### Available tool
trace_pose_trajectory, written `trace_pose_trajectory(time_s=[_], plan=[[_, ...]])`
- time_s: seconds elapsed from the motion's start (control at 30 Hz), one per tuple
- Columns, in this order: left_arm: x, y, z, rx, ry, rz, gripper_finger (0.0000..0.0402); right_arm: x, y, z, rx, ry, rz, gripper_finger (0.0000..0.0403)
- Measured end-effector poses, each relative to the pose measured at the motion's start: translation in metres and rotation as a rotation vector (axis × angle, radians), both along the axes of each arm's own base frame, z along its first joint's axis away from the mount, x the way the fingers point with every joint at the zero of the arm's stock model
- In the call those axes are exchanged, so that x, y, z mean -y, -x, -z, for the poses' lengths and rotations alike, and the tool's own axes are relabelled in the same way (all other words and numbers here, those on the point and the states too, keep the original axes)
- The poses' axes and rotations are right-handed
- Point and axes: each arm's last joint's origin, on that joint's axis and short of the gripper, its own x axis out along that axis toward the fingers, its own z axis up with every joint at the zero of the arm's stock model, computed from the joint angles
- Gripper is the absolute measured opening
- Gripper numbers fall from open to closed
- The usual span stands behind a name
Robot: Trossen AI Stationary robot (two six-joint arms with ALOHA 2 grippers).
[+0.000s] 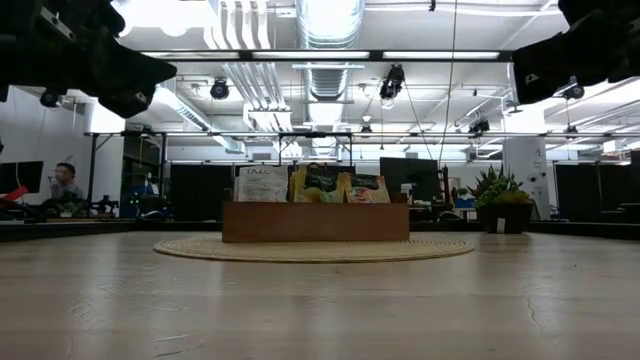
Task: Pick & Place Tea
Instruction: Return to Home Position
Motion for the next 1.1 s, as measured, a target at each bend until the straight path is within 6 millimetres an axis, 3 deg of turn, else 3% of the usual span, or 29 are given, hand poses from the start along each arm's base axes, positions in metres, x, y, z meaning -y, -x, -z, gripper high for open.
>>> trace_pose_trajectory(time_s=[1.1], plan=[[0.0,0.008,0.006,-0.028,-0.031,0.027,0.0,0.0,0.008,0.029,0.023,-0.04,-0.023,0.0009]])
